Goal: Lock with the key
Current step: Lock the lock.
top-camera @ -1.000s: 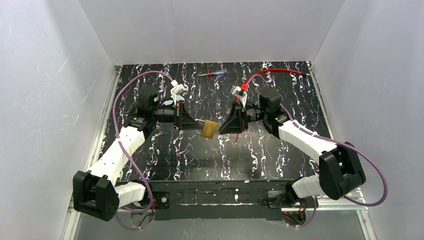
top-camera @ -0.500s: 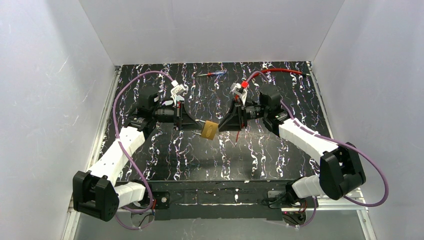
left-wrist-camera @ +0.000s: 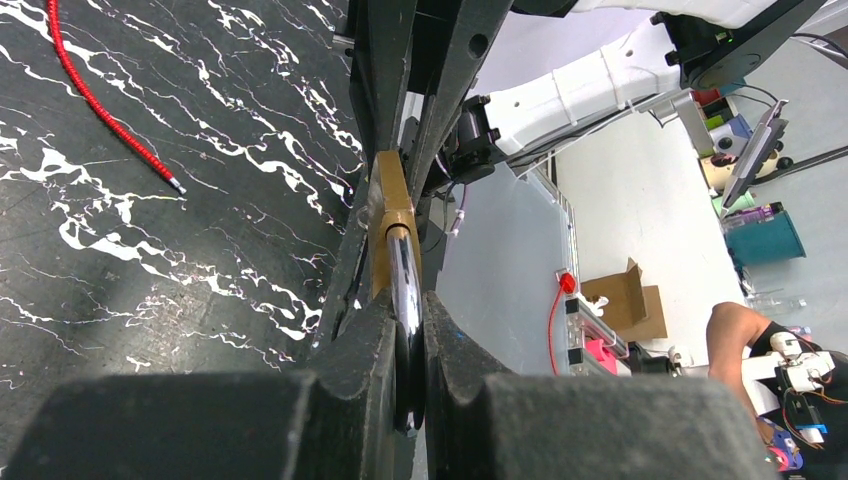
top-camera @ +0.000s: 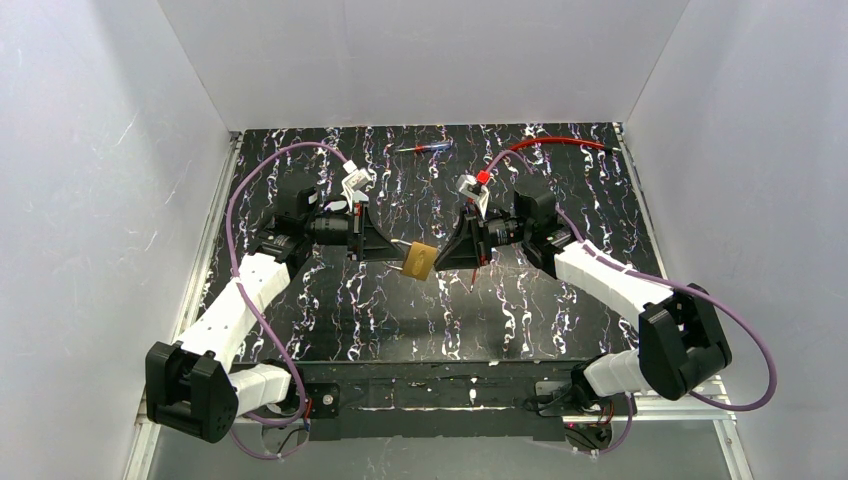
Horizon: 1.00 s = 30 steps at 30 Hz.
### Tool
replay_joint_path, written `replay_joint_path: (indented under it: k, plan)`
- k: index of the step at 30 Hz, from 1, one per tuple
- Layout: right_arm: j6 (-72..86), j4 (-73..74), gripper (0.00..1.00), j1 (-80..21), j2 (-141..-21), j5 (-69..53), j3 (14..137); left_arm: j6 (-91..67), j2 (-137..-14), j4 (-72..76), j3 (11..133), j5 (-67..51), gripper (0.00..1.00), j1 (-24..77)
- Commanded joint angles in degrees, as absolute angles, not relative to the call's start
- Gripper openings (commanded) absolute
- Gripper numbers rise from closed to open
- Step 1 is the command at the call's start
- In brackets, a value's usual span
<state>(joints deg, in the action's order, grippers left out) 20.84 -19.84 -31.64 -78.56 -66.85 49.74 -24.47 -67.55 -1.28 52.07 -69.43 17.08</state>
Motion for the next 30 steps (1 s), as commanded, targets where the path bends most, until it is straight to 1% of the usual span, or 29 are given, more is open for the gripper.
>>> replay_joint_path:
  k: [1,5,10,19,22,24,26,30]
  plan:
    - [20.9,-22.2,0.18,-31.7,-76.8,-67.6,49.1,-25.3,-65.4,2.2,54.3,-72.5,0.00,16.9]
    - [20.6,-21.4,0.01,-31.7,-76.3,-67.8,49.0,-24.2,-65.8,0.5,55.0,-71.9,0.00,16.4]
    - [16.5,-15.7,0.01,-31.4,-75.8,-67.4,48.9,-22.1,-65.9,-3.0,56.5,-72.3,0.00,14.9]
    - [16.4,-15.1,0.01,-27.0,-74.0,-68.0,45.8,-19.2,-66.2,-8.1,60.3,-75.5,0.00,9.2]
    - [16.1,-14.8,0.01,-25.7,-73.5,-68.2,44.7,-13.8,-66.8,-15.5,62.9,-76.5,0.00,6.1]
    - [16.0,-14.8,0.01,-25.5,-73.0,-67.8,43.7,-5.6,-67.9,-25.4,66.6,-75.4,0.00,3.9]
    - [16.0,-15.4,0.01,-25.6,-72.5,-67.0,42.6,5.6,-69.4,-37.4,70.3,-69.4,0.00,2.4]
    - [17.3,-17.9,0.01,-25.6,-71.8,-66.2,40.8,22.2,-72.6,-51.3,75.3,-54.6,0.00,0.8]
